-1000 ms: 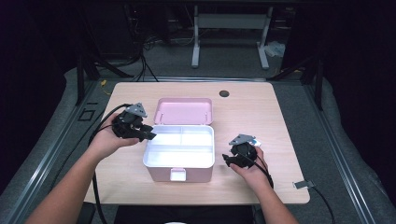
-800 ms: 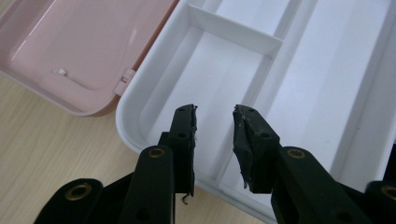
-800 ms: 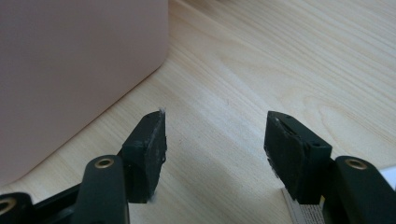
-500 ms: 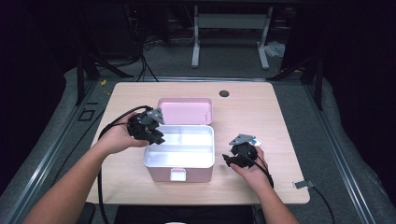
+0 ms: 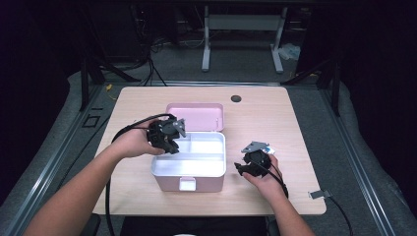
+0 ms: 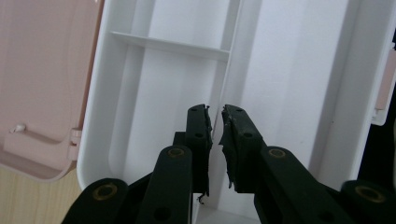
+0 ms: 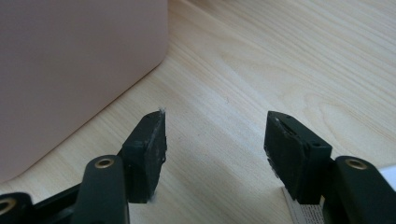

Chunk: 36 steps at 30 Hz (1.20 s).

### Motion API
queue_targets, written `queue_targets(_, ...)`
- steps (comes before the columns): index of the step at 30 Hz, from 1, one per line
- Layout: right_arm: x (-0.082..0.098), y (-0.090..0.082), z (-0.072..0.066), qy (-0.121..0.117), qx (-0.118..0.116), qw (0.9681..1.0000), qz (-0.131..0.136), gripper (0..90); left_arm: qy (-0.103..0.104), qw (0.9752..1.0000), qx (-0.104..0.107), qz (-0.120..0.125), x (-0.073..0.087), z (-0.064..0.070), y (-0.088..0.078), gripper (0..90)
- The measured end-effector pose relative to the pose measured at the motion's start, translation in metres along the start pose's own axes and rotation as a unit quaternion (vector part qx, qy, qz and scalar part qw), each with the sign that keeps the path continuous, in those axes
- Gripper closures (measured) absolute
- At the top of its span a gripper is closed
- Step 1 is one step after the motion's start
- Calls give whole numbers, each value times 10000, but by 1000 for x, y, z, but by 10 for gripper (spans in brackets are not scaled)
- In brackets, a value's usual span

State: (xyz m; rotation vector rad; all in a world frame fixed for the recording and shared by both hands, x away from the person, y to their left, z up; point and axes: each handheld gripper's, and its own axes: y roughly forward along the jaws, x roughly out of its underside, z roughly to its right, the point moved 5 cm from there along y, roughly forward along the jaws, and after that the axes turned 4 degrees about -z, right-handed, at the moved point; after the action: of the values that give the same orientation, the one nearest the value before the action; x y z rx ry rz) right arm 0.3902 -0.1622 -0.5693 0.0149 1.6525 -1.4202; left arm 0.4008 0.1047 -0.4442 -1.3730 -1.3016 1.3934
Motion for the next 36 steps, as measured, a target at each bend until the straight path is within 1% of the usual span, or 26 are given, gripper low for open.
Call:
queue_targets(1, 0, 0, 0, -7, -4, 10000, 2, 387, 74, 9999, -12, -86, -3, 1, 2, 802)
queue_targets(2, 0, 0, 0, -9, -7, 10000, -3, 387, 119, 9999, 7, -97, -4, 1, 4, 801)
queue_targets(6, 0, 0, 0, -10, 5, 10000, -9, 387, 157, 9998, 38, -138, -10, 2, 7, 801)
queue_targets(8, 0, 0, 0, -12, -11, 10000, 0, 387, 176, 9997, 12, -155, -11, 2, 7, 803)
queue_targets(9, 0, 0, 0, -14, 4, 10000, -4, 387, 231, 9995, 77, -212, -14, 2, 10, 805)
queue_targets(11, 0, 0, 0, -15, -4, 10000, -10, 388, 274, 9991, 87, -295, -16, 3, 12, 806)
queue_targets(14, 0, 0, 0, -18, -3, 10000, -4, 390, 312, 9989, 92, -325, -20, 4, 15, 811)
queue_targets(17, 0, 0, 0, -29, -12, 10000, -11, 390, 362, 9985, 96, -411, -24, 4, 18, 815)
queue_targets(20, 0, 0, 0, -41, -21, 10000, -14, 391, 370, 9982, 97, -462, -27, 4, 21, 824)
queue_targets(21, 0, 0, 0, -38, -20, 10000, -14, 391, 403, 9978, 100, -523, -28, 5, 21, 825)
queue_targets(22, 0, 0, 1, -34, -25, 10000, -11, 391, 403, 9978, 100, -523, -28, 5, 21, 825)
queue_targets(24, 1, 0, 1, -33, -20, 10000, -12, 392, 477, 9967, 65, -660, -31, 5, 23, 826)
queue_targets(34, 1, 1, 0, -63, -55, 10000, -22, 393, 510, 9958, 67, -752, -35, 6, 29, 848)
queue_targets(36, 1, 1, 0, -68, -61, 10000, -36, 393, 536, 9953, 72, -808, -35, 6, 31, 856)
